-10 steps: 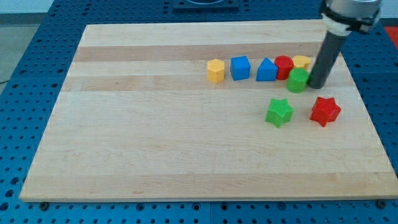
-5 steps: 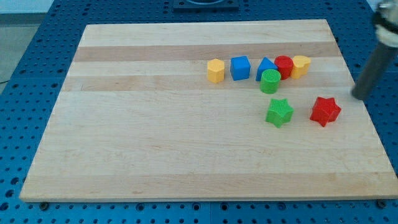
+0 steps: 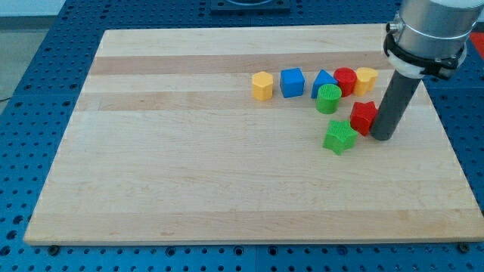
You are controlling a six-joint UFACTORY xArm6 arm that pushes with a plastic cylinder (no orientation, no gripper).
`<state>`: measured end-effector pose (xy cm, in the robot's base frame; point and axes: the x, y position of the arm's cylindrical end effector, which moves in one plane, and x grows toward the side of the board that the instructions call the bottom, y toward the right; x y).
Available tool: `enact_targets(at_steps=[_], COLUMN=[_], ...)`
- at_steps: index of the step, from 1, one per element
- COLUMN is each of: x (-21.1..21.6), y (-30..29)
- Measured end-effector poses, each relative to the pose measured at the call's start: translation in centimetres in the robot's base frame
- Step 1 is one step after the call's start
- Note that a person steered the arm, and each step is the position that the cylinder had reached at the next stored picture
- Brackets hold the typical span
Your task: Slide the red star in between green star and green circle
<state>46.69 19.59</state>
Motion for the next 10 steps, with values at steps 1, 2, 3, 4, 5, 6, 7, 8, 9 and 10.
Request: enact_targets(at_steps=[1,2,3,4,5,6,7,8,9,10], x=[0.5,-1.8,-2.6,-2.4,-2.3,-2.3,-2.3,-2.8,-1.5,1.9], y=[4.5,6.4,4.2,0.5,-2.5,-3.6,-3.6,-3.6,-1.4,1.1])
